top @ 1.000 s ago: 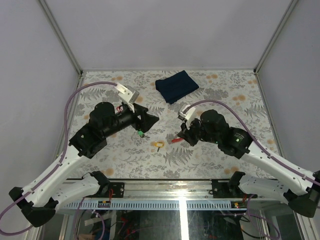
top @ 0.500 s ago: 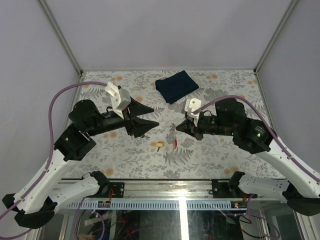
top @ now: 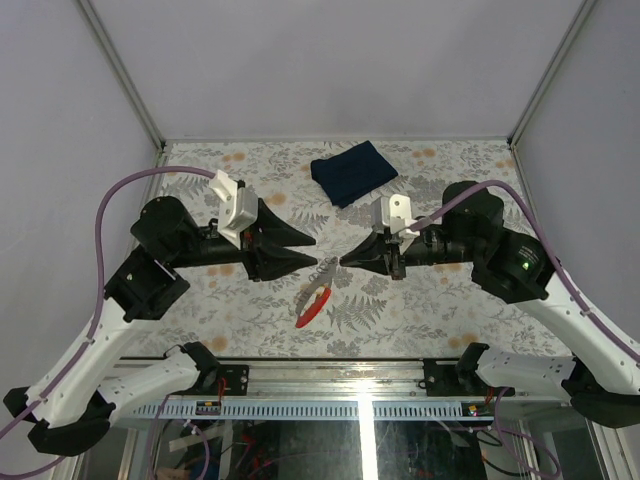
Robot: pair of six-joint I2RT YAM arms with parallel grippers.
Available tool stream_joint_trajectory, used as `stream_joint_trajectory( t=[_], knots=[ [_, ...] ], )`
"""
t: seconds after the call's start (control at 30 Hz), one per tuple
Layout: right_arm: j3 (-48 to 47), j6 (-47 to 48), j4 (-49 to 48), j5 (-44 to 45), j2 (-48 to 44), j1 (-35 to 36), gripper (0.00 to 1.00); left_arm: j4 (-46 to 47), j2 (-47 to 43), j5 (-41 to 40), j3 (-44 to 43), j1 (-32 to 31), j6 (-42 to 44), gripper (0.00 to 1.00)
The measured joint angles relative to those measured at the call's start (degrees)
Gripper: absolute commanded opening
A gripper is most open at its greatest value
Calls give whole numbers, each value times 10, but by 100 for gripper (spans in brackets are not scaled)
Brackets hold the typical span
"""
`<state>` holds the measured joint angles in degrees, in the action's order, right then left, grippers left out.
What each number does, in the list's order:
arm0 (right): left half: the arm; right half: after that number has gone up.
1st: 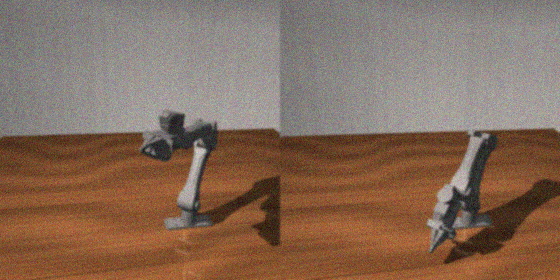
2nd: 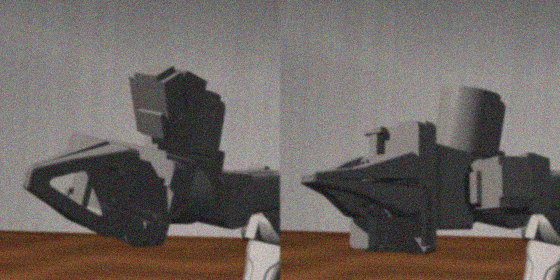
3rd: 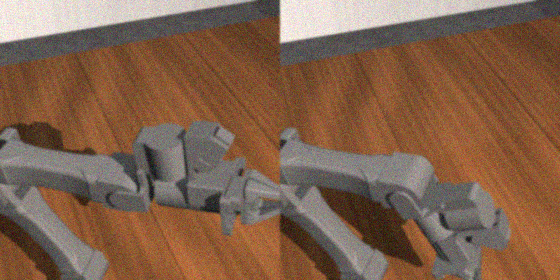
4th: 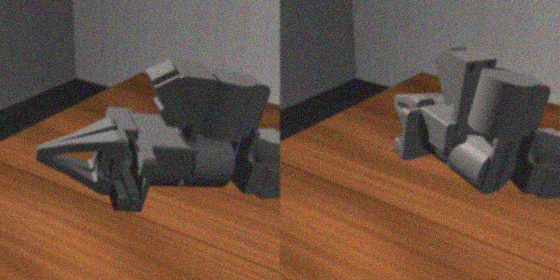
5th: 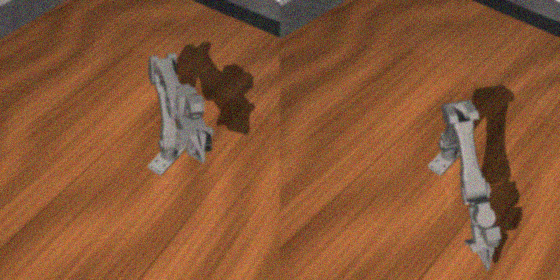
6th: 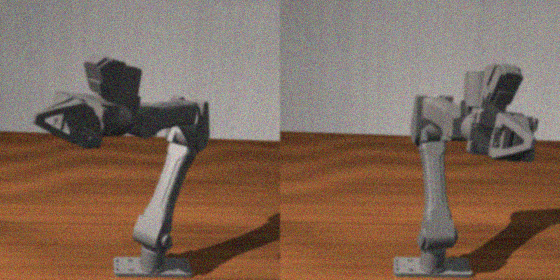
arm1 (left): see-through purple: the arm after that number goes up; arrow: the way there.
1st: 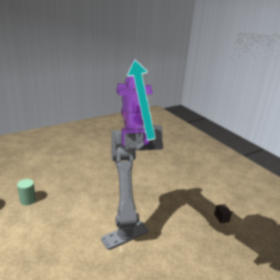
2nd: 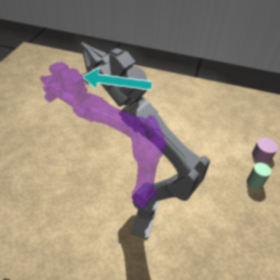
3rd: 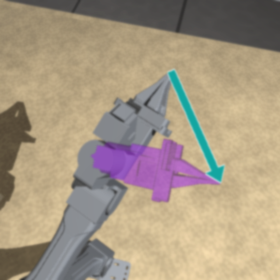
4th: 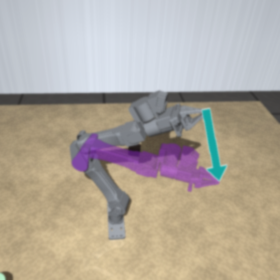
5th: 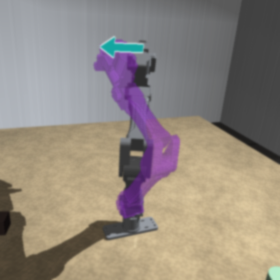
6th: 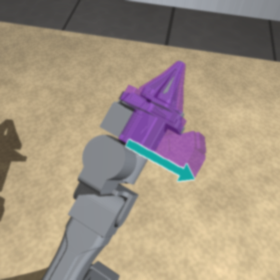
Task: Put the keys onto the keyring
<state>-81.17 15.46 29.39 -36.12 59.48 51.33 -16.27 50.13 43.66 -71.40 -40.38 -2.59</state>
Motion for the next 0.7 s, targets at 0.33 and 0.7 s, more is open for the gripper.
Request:
stream_joint_trajectory(
  t=[0.33, 0.7],
  knots=[
    [0, -12, -36, -27, 12, 0, 0, 1, 9, 40, 0, 0, 1, 21],
    [1, -37, -73, -30, 12, 0, 0, 15, 10, 50, 17, 0, -3, 20]
  ],
)
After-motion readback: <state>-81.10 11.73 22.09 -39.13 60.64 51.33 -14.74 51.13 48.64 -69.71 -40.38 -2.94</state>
